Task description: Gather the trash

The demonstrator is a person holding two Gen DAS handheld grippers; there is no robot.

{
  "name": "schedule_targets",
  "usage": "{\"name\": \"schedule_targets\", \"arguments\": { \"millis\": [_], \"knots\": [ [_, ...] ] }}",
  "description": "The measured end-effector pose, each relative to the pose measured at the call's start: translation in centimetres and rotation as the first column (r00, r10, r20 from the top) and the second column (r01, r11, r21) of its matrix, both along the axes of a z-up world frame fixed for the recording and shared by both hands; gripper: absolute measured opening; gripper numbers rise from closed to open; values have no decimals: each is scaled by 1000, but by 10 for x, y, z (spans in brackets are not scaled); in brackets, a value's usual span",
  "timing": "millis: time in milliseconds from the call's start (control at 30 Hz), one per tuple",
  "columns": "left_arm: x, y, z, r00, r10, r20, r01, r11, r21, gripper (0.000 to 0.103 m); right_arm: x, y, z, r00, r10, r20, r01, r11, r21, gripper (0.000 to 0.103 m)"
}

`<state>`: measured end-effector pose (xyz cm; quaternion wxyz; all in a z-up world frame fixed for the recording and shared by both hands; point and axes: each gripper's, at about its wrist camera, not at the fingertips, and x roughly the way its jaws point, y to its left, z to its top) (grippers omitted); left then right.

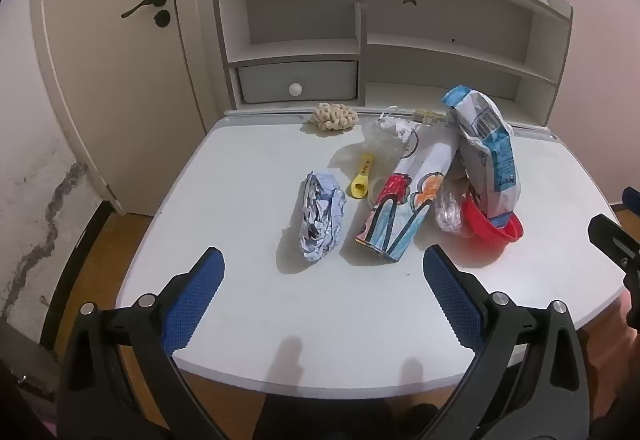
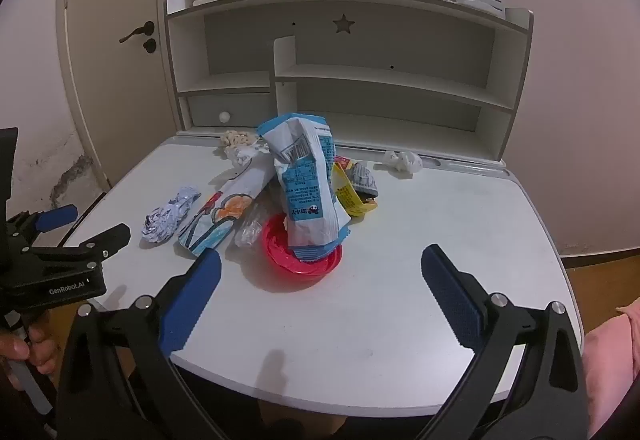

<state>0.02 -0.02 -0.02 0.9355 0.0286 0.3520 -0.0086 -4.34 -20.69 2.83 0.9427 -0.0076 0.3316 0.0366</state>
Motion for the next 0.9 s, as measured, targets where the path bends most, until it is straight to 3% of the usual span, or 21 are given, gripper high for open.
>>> {"name": "schedule_targets", "arguments": {
  "millis": [900],
  "knots": [
    [1, 3, 3, 1000, 3, -13, -3, 1000, -8, 97, -1, -1, 1, 1000, 10, 2, -10, 1000, 4, 97]
  ]
}}
